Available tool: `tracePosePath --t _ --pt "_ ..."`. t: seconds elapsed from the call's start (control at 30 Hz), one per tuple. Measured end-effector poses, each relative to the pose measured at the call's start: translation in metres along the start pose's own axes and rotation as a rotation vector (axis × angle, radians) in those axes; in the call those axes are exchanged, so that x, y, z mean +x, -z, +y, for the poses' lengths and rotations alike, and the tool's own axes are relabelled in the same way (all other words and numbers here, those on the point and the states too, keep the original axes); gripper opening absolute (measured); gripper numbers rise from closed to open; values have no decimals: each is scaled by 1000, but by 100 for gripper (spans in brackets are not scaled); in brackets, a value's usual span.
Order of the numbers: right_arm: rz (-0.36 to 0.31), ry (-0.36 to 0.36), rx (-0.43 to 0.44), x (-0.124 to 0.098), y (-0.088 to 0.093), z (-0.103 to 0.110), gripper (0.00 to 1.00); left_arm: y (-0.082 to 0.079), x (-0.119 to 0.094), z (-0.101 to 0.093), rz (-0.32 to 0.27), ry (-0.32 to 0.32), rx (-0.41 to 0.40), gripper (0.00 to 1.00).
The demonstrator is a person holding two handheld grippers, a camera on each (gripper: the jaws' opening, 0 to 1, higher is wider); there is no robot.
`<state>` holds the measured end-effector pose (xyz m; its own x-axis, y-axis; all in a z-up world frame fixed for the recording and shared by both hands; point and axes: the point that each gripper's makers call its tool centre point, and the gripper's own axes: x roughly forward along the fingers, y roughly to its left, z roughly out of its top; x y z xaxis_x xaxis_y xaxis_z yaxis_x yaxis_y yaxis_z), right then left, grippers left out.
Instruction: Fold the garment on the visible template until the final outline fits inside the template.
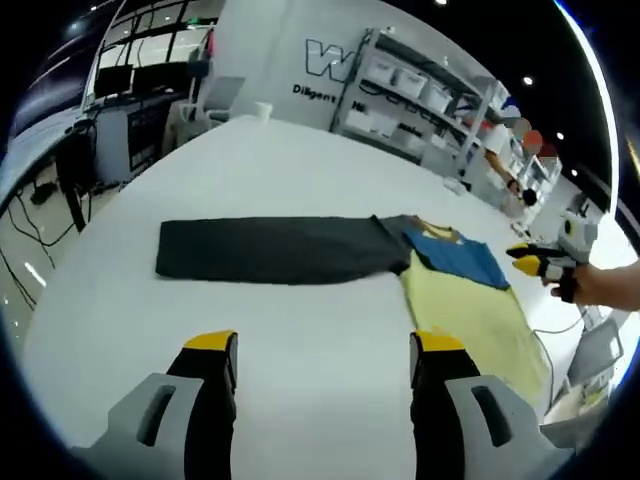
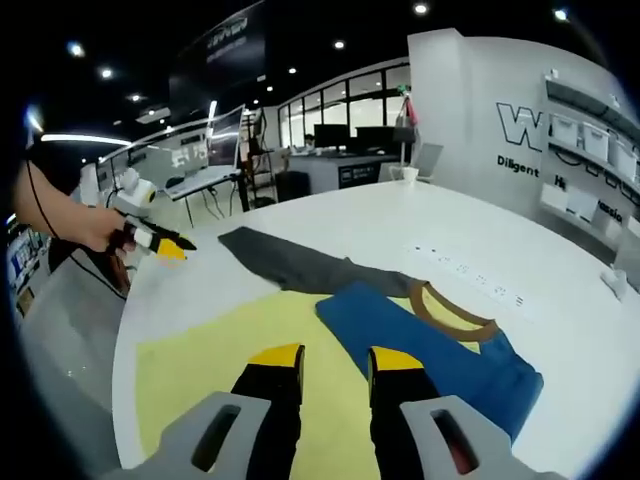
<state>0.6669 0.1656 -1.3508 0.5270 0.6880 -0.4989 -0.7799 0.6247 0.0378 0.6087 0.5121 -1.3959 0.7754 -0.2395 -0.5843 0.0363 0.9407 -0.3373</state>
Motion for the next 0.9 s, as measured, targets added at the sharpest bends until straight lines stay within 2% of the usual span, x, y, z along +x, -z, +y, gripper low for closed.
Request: tracePosePath --t 0.17,0.33,0.6,0.67,0.73,0.77,0.9 --pt "-8 24 7 -15 1 -1 20 -18 6 36 -52 -50 -105 64" --pt "-13 43 6 -29 0 -1 20 -28 15 67 -85 -89 -182 59" --pt "-25 74 10 -44 -4 -3 19 -29 30 83 -94 -113 -271 50" --pt "-25 76 11 -46 -4 -1 19 -29 30 80 -96 -124 -275 48" --pt "-27 80 9 -49 -5 0 19 -29 30 85 -108 -157 -315 45" --pt "-28 83 7 -50 -6 0 19 -32 31 83 -123 -152 -319 43" --pt "-34 92 12 -53 -6 -2 19 -32 35 78 -121 -163 -334 36"
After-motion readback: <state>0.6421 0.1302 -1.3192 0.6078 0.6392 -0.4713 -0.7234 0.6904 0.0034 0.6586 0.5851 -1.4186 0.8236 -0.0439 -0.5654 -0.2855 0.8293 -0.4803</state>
